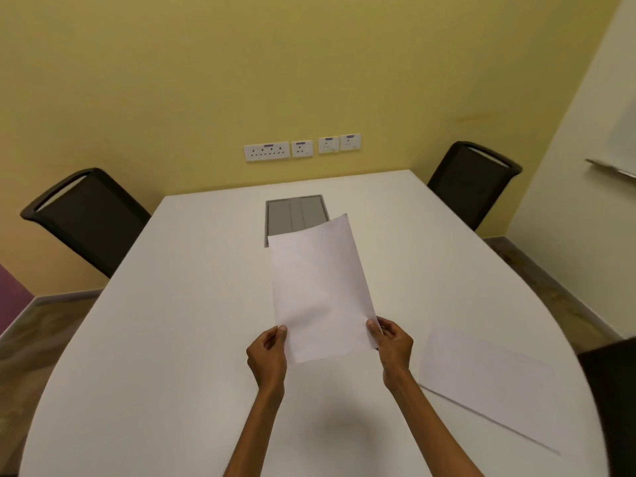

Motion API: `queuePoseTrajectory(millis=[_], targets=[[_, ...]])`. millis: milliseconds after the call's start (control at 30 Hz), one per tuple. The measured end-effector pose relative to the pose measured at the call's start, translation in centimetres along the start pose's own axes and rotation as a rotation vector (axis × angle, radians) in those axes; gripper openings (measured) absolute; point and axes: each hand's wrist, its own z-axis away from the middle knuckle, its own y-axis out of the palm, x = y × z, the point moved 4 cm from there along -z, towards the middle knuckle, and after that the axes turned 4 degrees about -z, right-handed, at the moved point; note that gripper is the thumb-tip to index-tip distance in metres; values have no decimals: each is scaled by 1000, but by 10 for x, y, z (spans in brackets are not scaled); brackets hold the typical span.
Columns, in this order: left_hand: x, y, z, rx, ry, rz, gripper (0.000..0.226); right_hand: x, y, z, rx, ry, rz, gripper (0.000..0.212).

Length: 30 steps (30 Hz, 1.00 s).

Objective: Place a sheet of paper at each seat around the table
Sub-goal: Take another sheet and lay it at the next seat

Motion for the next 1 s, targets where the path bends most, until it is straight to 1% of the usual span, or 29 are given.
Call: queuePoseTrajectory(millis=[100, 267, 400, 567, 633, 767, 833, 1000], targets=[[-20, -7, 44, 71, 86, -6, 25, 29, -31, 40, -15, -35, -80, 16], [-53, -6, 111, 247, 226, -10, 22, 76, -89, 106, -71, -101, -169, 18], [-75, 12, 165, 476, 260, 53, 25, 110, -148, 155, -128, -185, -212, 21], [-99, 47, 233, 694, 281, 119, 14, 142, -222, 196, -193, -242, -225, 30], [-107, 64, 263, 746, 301, 137, 7, 156, -252, 205, -210, -246, -232, 31], [-117, 103, 322, 811, 359, 124, 6, 191, -319, 219, -213, -287, -208, 38], [-116, 125, 352, 848, 371, 109, 7, 210, -355, 227, -247, -329, -165, 31], [-106, 177, 438, 909, 414, 77, 19, 249, -450, 236, -331, -377, -118, 21]])
